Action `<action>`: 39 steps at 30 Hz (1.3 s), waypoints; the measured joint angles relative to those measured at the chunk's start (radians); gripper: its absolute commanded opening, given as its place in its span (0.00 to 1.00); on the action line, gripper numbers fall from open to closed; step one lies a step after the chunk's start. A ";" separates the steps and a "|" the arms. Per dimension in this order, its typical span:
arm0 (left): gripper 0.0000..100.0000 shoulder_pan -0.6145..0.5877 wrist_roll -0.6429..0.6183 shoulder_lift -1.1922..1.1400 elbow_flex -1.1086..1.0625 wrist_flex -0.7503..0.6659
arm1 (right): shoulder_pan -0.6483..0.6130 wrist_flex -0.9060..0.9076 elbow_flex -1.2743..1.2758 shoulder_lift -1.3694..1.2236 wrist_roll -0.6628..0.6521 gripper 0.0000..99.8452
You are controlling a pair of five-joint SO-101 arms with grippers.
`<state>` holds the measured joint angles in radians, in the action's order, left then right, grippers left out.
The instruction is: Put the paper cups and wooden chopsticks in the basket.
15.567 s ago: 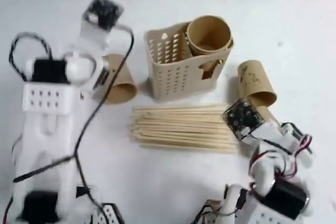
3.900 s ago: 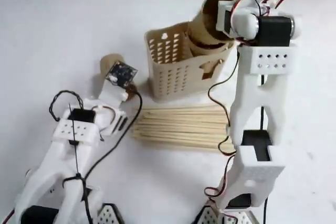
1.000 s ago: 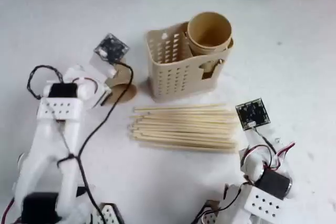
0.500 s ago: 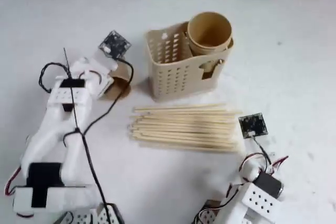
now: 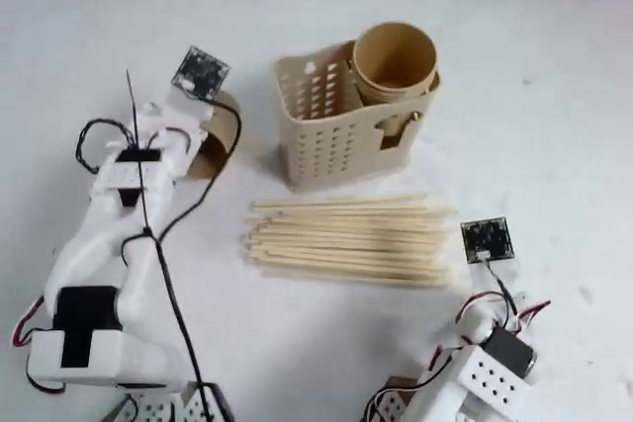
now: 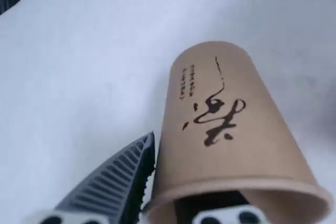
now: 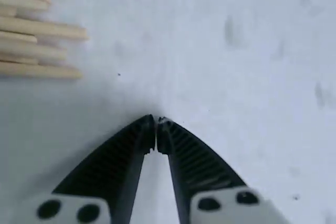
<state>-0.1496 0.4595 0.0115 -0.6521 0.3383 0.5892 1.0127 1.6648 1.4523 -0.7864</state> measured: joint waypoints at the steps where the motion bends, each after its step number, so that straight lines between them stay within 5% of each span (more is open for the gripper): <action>1: 0.02 0.000 -0.005 0.000 0.014 0.003 | 0.000 0.000 0.000 0.000 0.000 0.02; 12: 0.02 -0.009 -0.086 0.000 0.407 0.470 | 0.000 -0.002 0.000 0.000 0.000 0.02; 23: 0.02 0.009 -0.147 -0.006 1.186 1.068 | 0.000 -0.002 0.000 0.000 0.000 0.02; 29: 0.02 0.190 -0.199 -0.005 1.487 1.178 | 0.000 -0.002 0.000 0.000 0.000 0.02; 39: 0.02 0.523 -0.285 -0.008 1.517 1.188 | 0.000 -0.002 0.000 0.000 0.000 0.02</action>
<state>0.3736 0.1741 0.0038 0.8654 1.5259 0.5892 1.0111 1.6648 1.4523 -0.7864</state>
